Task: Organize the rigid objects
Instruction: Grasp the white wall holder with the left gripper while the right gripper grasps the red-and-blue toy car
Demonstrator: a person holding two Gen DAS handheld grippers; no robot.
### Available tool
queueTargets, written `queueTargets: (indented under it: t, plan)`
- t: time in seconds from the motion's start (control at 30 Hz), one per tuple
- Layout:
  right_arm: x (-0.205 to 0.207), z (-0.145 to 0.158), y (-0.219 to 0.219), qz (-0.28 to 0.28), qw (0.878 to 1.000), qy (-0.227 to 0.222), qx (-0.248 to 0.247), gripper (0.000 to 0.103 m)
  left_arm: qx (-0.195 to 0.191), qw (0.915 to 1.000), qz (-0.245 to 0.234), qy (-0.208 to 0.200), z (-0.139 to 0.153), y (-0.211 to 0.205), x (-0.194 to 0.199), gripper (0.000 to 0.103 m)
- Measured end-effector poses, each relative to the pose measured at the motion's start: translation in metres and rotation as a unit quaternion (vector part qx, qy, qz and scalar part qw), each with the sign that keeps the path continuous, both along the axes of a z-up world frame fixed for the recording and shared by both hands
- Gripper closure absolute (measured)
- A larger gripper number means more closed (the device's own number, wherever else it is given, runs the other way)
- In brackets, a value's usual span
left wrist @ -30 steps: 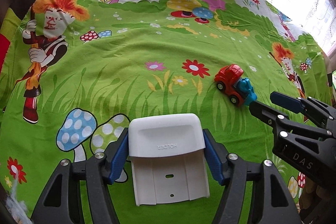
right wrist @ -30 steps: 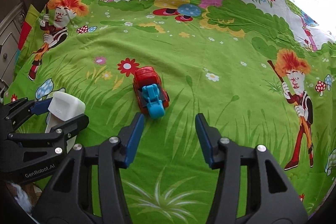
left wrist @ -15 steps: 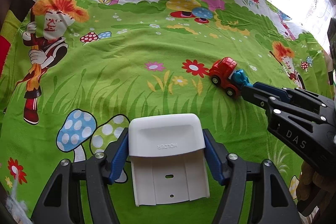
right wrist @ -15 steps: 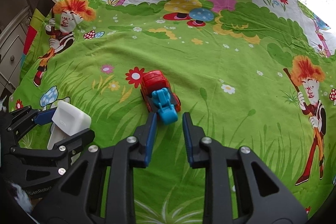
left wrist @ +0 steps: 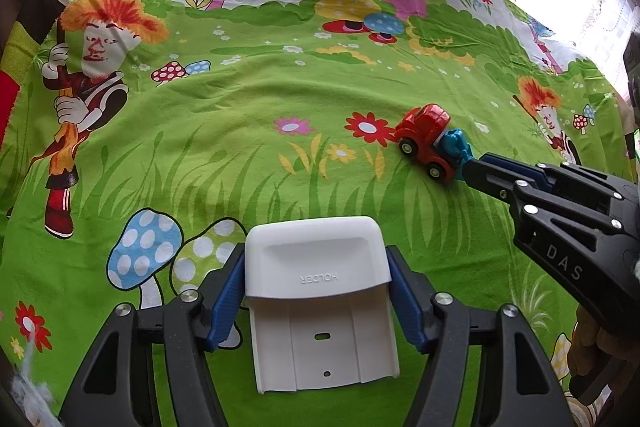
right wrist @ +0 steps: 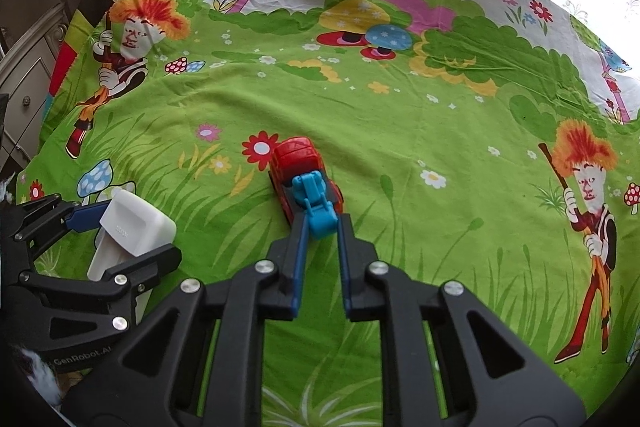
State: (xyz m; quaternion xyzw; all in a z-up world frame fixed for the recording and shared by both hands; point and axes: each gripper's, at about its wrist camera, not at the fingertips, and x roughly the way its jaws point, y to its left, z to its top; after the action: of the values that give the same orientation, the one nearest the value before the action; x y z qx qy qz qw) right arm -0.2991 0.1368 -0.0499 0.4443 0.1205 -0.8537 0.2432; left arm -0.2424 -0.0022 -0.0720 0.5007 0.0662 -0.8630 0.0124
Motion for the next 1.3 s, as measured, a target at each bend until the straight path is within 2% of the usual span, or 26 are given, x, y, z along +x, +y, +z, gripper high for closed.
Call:
queueTargets:
  t: [0.37, 0.43, 0.57, 0.6, 0.67, 0.73, 1.03, 1.07, 1.13, 1.3]
  plan:
    - [-0.004, -0.002, -0.006, 0.025, 0.999, -0.002, -0.025, 0.085, -0.006, 1.0, -0.002, 0.0, 0.0, 0.001, 0.0, 0.037]
    - [-0.001, 0.003, -0.007, 0.032, 0.999, 0.005, -0.031, 0.091, -0.006, 1.0, -0.002, 0.0, 0.0, 0.001, -0.001, 0.037]
    - [0.001, 0.008, -0.009, 0.028, 0.999, 0.018, -0.021, 0.091, -0.005, 1.0, -0.002, 0.0, 0.0, 0.001, 0.0, 0.037]
    - [0.001, 0.007, -0.01, 0.025, 0.999, 0.019, -0.009, 0.089, -0.004, 1.0, -0.002, 0.0, 0.0, 0.001, -0.001, 0.037]
    - [0.001, 0.004, -0.01, 0.034, 0.999, 0.013, 0.0, 0.068, -0.006, 1.0, -0.002, 0.0, 0.0, 0.001, -0.001, 0.037]
    - [0.001, 0.002, -0.011, 0.042, 0.999, 0.019, 0.002, 0.065, -0.006, 1.0, -0.003, 0.0, 0.0, 0.001, -0.001, 0.037]
    - [-0.013, -0.006, -0.016, 0.068, 0.998, 0.013, 0.005, 0.065, -0.009, 1.0, -0.004, 0.0, -0.001, 0.002, -0.001, 0.037]
    - [-0.015, -0.007, -0.017, 0.072, 0.997, 0.011, 0.004, 0.067, -0.01, 0.9999, -0.004, 0.0, -0.001, 0.003, -0.002, 0.037]
    - [-0.016, -0.008, -0.017, 0.075, 0.997, 0.009, -0.005, 0.084, -0.012, 0.9999, -0.005, 0.0, -0.002, 0.003, -0.002, 0.037]
    - [-0.012, 0.0, -0.017, 0.073, 0.997, 0.022, -0.016, 0.084, -0.02, 0.9998, -0.007, 0.001, -0.002, 0.005, -0.002, 0.037]
